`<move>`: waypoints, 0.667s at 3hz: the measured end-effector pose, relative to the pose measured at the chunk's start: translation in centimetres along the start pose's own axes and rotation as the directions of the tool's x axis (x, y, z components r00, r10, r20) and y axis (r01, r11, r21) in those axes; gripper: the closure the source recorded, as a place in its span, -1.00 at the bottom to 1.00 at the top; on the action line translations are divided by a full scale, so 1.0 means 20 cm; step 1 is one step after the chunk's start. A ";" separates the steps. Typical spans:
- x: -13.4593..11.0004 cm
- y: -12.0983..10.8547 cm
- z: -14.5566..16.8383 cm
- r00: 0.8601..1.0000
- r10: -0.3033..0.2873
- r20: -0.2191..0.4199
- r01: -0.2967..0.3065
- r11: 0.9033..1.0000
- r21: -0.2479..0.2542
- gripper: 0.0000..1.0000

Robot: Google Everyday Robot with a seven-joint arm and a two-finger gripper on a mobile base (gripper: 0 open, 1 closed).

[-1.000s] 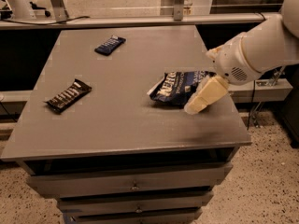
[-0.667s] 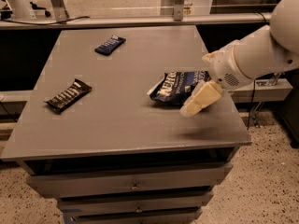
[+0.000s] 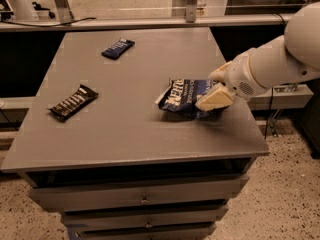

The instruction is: Move blue chip bag near rxbar blueberry

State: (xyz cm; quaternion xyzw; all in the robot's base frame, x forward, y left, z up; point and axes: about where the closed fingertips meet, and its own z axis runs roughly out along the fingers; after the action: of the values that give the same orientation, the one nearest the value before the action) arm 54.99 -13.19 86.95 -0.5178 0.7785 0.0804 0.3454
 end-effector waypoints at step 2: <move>-0.01 -0.12 0.00 1.000 0.000 0.003 0.000 0.998 0.057 0.76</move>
Offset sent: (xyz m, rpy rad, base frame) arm 0.0346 -0.0198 0.0136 -0.0125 -0.0717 -0.0678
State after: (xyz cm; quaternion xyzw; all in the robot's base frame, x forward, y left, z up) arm 56.99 -14.17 87.60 -0.5077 0.7800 0.0590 0.3611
